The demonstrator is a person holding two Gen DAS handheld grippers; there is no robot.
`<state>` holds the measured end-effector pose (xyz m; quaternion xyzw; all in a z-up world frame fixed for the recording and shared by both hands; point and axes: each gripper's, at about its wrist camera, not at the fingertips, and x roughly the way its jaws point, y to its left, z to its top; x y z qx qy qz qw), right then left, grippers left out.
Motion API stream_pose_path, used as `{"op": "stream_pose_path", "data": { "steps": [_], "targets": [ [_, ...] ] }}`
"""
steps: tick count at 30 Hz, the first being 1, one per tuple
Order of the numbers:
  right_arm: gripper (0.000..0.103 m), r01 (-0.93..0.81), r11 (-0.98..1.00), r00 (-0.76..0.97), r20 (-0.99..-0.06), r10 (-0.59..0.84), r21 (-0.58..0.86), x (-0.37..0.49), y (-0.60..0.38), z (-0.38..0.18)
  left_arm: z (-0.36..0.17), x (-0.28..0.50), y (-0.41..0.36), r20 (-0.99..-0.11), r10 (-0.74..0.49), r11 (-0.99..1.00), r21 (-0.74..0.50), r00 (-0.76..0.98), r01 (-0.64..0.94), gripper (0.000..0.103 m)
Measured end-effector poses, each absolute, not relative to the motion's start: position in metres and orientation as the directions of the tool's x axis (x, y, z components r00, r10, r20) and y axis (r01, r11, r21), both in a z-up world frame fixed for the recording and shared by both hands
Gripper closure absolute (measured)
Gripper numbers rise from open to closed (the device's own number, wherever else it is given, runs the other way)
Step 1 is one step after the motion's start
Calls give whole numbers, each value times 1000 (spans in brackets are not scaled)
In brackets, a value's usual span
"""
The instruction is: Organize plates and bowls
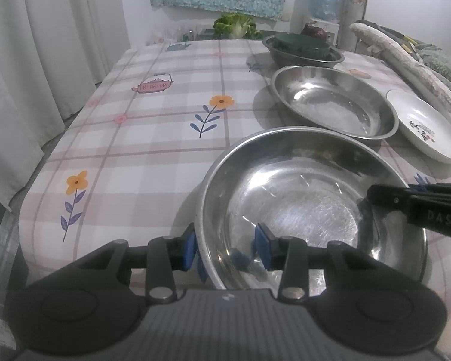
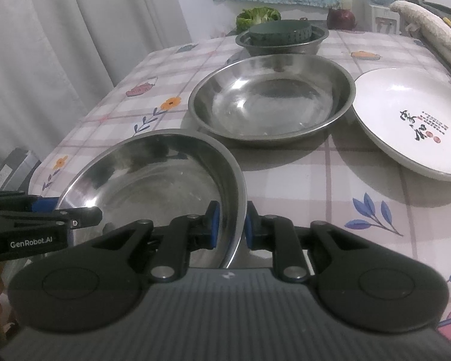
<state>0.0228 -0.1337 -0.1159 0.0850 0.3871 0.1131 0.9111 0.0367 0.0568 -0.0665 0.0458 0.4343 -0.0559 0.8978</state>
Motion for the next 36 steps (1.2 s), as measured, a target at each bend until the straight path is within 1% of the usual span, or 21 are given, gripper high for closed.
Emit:
{"op": "stream_pose_path", "data": {
  "steps": [36],
  "targets": [
    [86, -129, 957, 680, -680, 275, 259, 17, -140, -107, -61, 34, 54, -777, -66, 988, 35, 626, 147, 62]
  ]
}}
